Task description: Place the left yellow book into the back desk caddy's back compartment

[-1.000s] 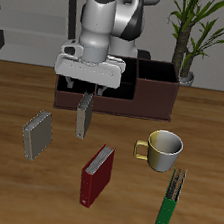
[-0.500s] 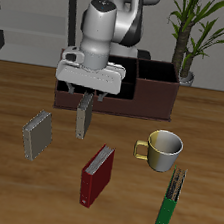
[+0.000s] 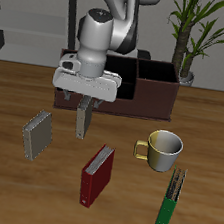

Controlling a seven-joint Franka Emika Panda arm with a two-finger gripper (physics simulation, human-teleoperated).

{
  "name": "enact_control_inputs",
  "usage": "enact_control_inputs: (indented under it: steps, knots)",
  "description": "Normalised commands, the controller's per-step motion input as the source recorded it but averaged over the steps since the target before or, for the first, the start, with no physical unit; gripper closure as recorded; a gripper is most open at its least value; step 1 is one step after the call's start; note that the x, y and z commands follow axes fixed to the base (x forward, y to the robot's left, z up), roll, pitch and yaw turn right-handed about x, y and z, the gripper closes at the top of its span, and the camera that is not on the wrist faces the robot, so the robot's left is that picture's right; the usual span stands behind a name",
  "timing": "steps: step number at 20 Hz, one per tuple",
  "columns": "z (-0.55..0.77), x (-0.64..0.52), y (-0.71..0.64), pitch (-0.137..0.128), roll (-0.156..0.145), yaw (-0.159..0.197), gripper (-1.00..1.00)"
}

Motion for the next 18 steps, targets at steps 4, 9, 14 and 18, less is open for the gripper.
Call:
enact_control_inputs:
  steps: [4,9,14,18]
  knots:
    - [-0.24,0.03,0.04,0.048,0.005,-0.020,-1.00]
    - [-0.13,0.02,0.01,0.016,0.000,-0.014,-1.00]
    - [-0.24,0.05,0.02,0.063,0.027,-0.040,-1.00]
    - [-0.16,0.01,0.04,0.018,0.014,-0.021,1.00]
